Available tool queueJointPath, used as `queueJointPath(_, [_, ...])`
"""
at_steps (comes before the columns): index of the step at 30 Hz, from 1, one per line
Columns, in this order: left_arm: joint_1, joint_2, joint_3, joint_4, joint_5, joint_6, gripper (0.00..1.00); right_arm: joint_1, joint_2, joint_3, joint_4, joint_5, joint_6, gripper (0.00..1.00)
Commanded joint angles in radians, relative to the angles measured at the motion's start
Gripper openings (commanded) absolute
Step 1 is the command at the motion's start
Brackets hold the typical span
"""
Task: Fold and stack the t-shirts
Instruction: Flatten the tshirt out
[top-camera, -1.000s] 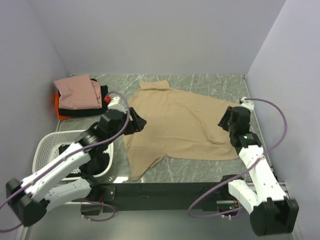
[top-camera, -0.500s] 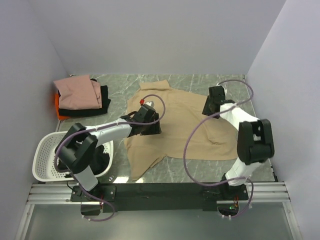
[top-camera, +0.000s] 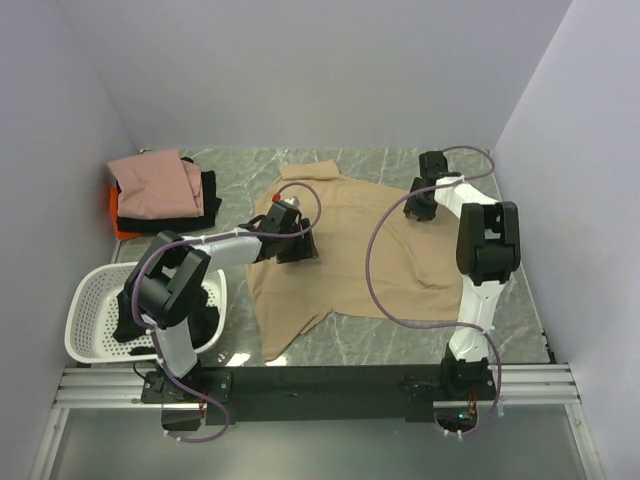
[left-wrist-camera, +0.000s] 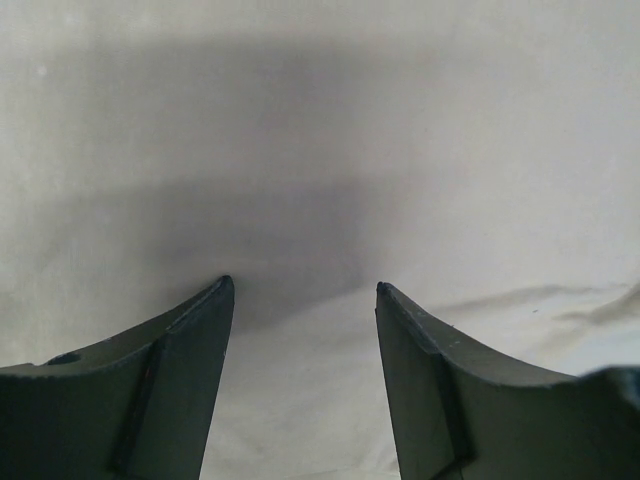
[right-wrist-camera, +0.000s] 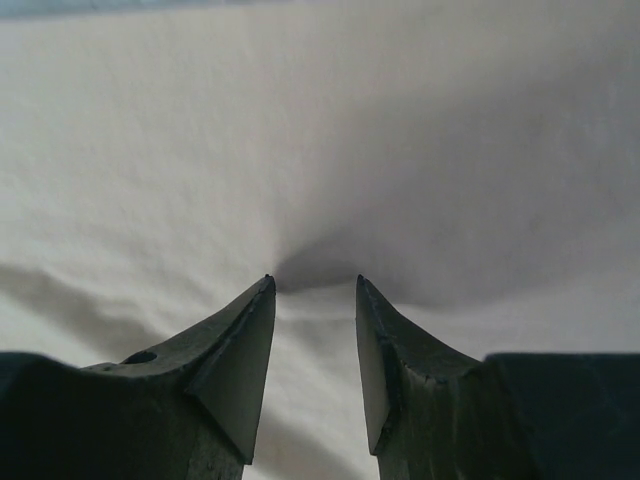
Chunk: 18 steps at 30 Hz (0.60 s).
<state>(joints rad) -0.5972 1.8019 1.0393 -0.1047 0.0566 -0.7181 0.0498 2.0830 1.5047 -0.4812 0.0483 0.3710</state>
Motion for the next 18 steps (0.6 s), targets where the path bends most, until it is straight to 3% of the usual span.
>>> queueJointPath(1, [0.016,0.033,0.033,0.034,0.043,0.025,0.65,-0.013,0.061,0.097,-0.059,-0.033,-0.023,0.45])
queueJointPath(8, [0.059,0.079,0.08,0.049,0.092,0.023,0.65,-0.024,0.166,0.271,-0.161,-0.074,-0.046,0.43])
queueJointPath(18, [0.092,0.135,0.18,0.037,0.132,0.02,0.64,-0.024,0.396,0.715,-0.35,-0.107,-0.07,0.43])
